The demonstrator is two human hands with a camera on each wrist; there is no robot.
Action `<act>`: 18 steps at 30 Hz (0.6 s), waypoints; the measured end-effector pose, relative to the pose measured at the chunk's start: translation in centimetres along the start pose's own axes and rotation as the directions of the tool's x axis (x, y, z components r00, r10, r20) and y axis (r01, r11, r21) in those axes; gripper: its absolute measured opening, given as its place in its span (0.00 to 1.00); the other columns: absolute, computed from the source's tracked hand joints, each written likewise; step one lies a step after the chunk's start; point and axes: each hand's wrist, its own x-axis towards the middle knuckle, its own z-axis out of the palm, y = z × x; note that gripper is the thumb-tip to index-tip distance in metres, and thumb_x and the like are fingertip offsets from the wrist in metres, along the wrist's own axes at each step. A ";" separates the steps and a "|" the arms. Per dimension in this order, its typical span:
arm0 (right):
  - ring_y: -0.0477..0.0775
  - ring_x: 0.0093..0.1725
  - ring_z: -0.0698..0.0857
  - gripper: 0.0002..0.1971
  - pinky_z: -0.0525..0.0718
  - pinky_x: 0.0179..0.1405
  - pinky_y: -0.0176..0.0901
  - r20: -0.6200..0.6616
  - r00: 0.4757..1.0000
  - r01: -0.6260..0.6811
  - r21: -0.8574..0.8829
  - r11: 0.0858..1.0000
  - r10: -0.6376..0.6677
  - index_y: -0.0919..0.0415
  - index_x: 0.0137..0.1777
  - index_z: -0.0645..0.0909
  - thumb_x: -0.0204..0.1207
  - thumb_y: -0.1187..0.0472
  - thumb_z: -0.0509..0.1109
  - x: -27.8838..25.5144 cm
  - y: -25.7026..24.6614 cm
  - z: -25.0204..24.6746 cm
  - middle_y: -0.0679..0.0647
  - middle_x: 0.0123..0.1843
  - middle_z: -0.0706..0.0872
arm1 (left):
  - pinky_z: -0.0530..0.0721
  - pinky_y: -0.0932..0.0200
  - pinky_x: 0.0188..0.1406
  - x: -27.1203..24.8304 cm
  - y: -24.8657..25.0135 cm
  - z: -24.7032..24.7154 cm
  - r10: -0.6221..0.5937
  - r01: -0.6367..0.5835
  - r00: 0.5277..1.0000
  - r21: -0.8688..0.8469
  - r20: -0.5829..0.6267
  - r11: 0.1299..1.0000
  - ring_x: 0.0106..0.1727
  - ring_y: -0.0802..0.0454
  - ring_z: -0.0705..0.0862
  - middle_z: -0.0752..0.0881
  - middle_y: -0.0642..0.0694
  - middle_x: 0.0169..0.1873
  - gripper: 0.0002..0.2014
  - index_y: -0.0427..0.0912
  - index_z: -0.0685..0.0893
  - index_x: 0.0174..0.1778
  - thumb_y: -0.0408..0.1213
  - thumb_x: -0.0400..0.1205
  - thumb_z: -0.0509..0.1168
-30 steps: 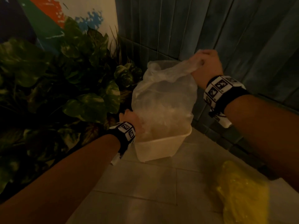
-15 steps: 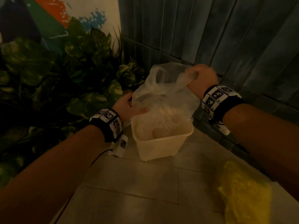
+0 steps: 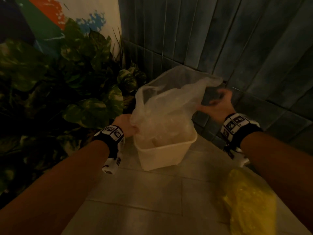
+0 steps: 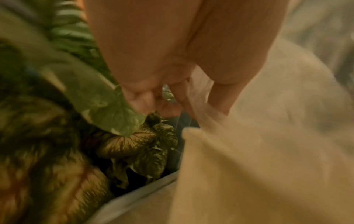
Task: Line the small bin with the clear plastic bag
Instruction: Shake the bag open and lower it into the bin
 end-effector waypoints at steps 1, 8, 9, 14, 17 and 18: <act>0.55 0.61 0.80 0.56 0.85 0.58 0.59 0.063 0.994 -0.090 -0.049 0.995 0.093 0.46 0.75 0.56 0.50 0.52 0.88 0.0 1.2 0.4 0.56 0.66 0.78 | 0.82 0.46 0.64 -0.1 -0.2 -0.2 -0.001 0.001 1.000 -0.038 0.002 0.999 0.61 0.40 0.83 0.85 0.40 0.61 0.20 0.42 0.81 0.63 0.47 0.78 0.67; 0.58 0.55 0.84 0.49 0.85 0.31 0.44 0.369 0.928 -0.032 -0.052 0.998 0.049 0.49 0.81 0.57 0.65 0.71 0.79 1.5 3.6 6.3 0.56 0.70 0.79 | 0.80 0.45 0.67 -1.0 -0.2 -1.2 -0.007 -0.012 0.999 -0.528 -0.034 0.849 0.60 0.45 0.84 0.87 0.42 0.58 0.17 0.42 0.85 0.61 0.47 0.81 0.67; 0.56 0.51 0.85 0.45 0.85 0.30 0.43 0.366 0.930 -0.015 -0.070 0.997 0.039 0.52 0.80 0.61 0.66 0.69 0.79 1.7 3.5 6.8 0.57 0.67 0.81 | 0.80 0.44 0.68 -1.1 -0.2 -1.4 0.026 -0.030 1.000 -0.544 -0.016 0.839 0.60 0.46 0.84 0.87 0.43 0.58 0.16 0.44 0.85 0.61 0.46 0.80 0.68; 0.56 0.55 0.85 0.36 0.80 0.50 0.39 0.304 0.951 0.057 -0.331 0.942 0.049 0.60 0.69 0.76 0.62 0.50 0.83 2.2 3.5 7.5 0.56 0.60 0.85 | 0.83 0.42 0.65 -1.2 -0.1 -1.1 0.060 -0.027 0.998 -0.677 0.026 0.735 0.59 0.48 0.86 0.88 0.48 0.57 0.24 0.50 0.85 0.60 0.43 0.68 0.80; 0.57 0.69 0.78 0.42 0.74 0.60 0.37 0.262 0.964 0.100 -0.519 0.849 0.047 0.58 0.74 0.71 0.61 0.46 0.82 2.2 3.8 6.7 0.55 0.70 0.80 | 0.82 0.44 0.67 -0.8 -0.3 -0.6 0.002 0.035 0.997 -0.466 0.080 0.884 0.61 0.46 0.84 0.86 0.46 0.60 0.29 0.46 0.83 0.64 0.50 0.68 0.79; 0.58 0.71 0.77 0.43 0.75 0.66 0.40 0.270 0.958 0.091 -0.593 0.800 0.091 0.58 0.76 0.69 0.62 0.46 0.82 1.9 4.2 6.3 0.56 0.73 0.77 | 0.81 0.43 0.67 -0.6 -0.4 -0.4 -0.039 0.066 0.995 -0.302 0.093 0.951 0.61 0.44 0.84 0.86 0.46 0.59 0.29 0.47 0.83 0.64 0.54 0.68 0.77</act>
